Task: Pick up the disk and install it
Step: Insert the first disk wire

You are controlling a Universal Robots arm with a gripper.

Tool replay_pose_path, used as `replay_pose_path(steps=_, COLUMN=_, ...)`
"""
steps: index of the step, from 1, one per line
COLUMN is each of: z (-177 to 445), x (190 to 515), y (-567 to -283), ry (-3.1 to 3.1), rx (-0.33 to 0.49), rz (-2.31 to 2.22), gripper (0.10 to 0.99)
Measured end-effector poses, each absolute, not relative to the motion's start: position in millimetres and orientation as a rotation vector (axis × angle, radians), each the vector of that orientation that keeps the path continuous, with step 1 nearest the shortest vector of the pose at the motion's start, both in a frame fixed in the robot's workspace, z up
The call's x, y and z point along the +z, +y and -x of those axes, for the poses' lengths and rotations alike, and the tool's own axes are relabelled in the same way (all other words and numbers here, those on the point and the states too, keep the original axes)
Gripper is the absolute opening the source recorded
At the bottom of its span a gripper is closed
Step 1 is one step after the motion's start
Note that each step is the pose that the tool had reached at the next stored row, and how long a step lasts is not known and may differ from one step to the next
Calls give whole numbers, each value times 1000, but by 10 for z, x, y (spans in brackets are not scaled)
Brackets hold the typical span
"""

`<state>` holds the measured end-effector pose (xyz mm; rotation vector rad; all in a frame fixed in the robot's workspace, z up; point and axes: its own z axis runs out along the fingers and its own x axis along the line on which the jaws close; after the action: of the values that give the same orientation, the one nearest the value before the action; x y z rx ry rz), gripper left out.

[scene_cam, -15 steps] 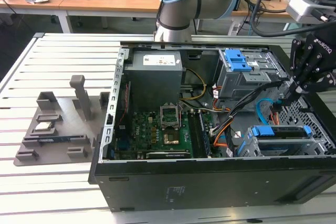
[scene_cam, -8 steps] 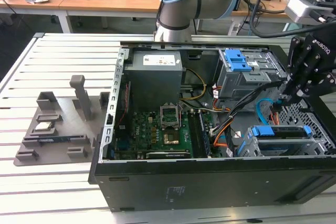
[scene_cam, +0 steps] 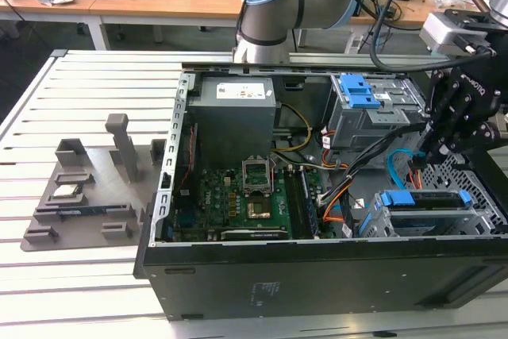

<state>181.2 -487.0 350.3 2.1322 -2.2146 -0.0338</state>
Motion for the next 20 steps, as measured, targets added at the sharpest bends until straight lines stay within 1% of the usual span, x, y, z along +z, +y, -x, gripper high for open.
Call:
replay_pose_path(steps=5, z=-1812, x=3502, y=-4870, ry=-2215, rx=-34, rz=-2132, gripper=302)
replay_pose_path(steps=6, z=-1812, x=3502, y=-4870, ry=-2215, rx=-34, rz=-2132, gripper=224)
replay_pose_path(steps=7, z=-1812, x=3502, y=-4870, ry=-2215, rx=-34, rz=-2132, gripper=192)
replay_pose_path(steps=16, z=-1812, x=3502, y=-4870, ry=-2214, rx=-33, rz=-2132, gripper=204)
replay_pose_path(steps=17, z=-1813, x=3501, y=-4878, ry=-2214, rx=-33, rz=-2132, gripper=267)
replay_pose_path(steps=20, z=-1811, x=3502, y=-4941, ry=-2214, rx=-33, rz=-2132, gripper=267)
